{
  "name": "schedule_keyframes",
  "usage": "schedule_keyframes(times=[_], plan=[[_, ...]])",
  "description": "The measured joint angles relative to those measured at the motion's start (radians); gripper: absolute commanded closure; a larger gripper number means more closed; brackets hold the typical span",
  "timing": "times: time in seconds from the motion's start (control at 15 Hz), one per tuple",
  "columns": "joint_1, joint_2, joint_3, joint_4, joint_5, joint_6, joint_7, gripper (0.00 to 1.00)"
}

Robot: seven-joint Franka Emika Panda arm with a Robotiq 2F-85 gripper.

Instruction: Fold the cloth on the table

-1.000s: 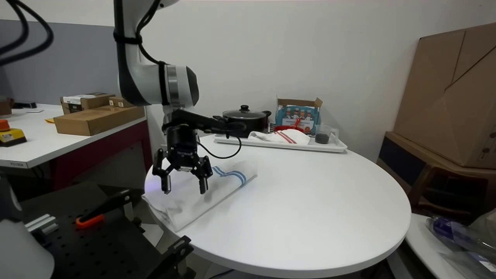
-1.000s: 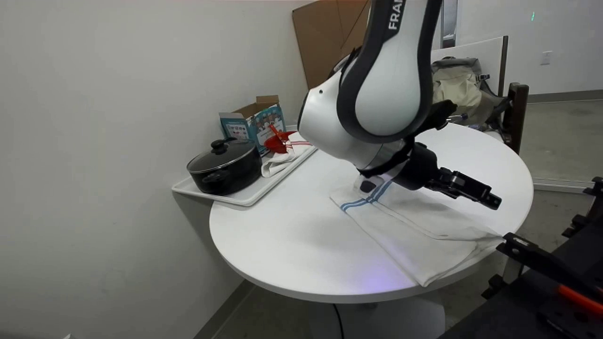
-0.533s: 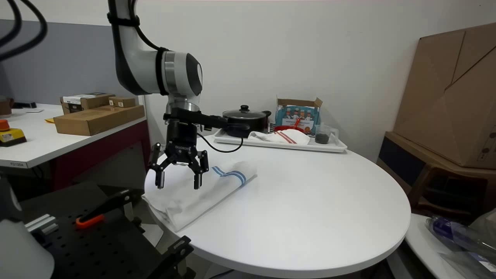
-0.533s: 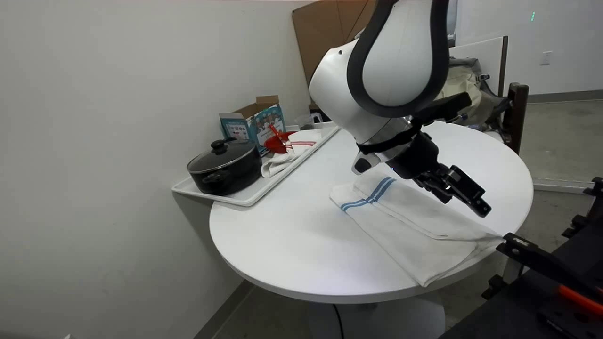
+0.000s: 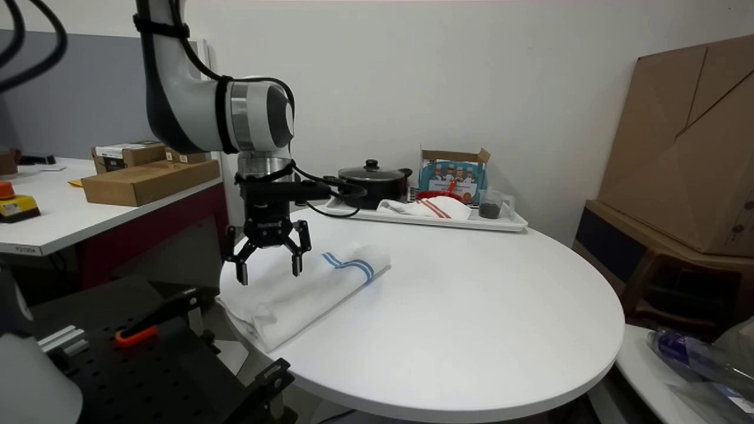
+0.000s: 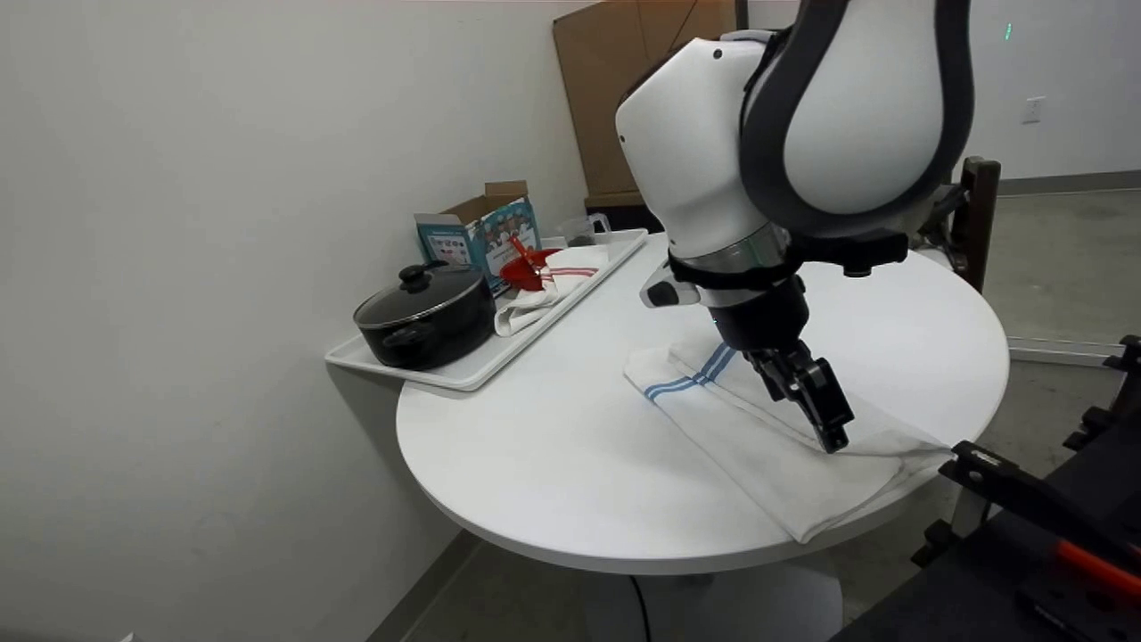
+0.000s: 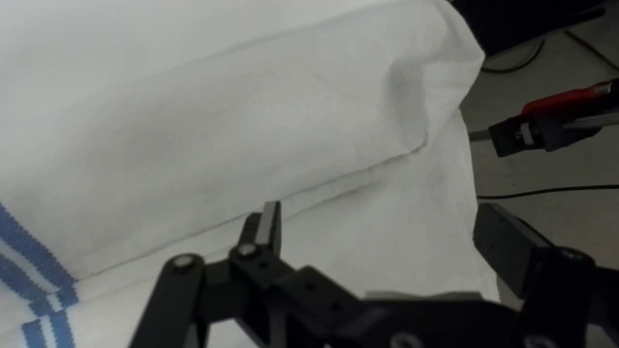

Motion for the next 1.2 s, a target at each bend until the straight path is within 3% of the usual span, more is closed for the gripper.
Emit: schedule_keyframes(times=[0.2, 0.4, 1.2], plan=[[0.070, -0.011, -0.075, -0.011, -0.123, -0.008, 0.116, 0.00], [0.104, -0.011, -0.106, -0.024, -0.205, -0.045, 0.209, 0.00], [0.111, 0.027, -0.088, -0.056, -0.225, -0.149, 0.242, 0.00]])
